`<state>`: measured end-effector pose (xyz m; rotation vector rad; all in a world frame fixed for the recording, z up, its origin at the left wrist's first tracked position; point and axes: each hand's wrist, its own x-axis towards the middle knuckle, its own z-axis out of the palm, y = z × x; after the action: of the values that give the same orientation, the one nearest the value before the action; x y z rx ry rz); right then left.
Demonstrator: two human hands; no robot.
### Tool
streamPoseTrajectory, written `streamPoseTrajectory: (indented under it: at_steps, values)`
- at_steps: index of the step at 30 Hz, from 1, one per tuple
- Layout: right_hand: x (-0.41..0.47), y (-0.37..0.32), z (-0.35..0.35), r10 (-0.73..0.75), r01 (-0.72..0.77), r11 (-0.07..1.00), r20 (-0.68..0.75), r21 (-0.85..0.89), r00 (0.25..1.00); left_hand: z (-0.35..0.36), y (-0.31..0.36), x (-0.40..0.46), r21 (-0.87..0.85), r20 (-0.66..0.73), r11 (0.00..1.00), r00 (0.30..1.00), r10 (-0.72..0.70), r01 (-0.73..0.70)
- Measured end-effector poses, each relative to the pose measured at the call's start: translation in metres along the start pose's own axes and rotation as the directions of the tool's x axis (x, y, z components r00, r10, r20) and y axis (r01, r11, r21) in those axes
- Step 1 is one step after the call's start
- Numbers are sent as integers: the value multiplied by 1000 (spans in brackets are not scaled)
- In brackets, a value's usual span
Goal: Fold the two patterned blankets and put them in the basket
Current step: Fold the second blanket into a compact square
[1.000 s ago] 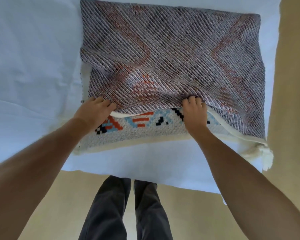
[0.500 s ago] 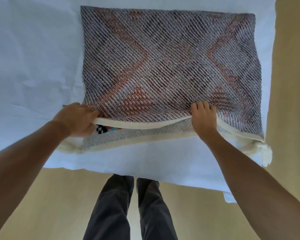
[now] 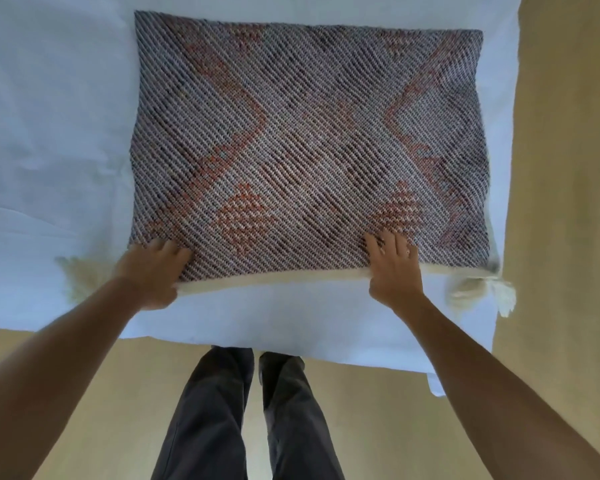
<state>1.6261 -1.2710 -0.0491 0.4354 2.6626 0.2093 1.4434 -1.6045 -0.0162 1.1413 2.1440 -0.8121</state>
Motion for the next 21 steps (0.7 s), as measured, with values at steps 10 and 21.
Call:
streamPoseTrajectory:
  at_steps: [10, 21]
  values:
    - [0, 9, 11, -81, 78, 997, 128, 27, 988, 5, 7, -5, -36, 237, 998, 970, 51, -43]
    - [16, 11, 5, 0, -30, 984, 172, 174, 985, -51, 35, 49, -181, -137, 980, 989, 63, -88]
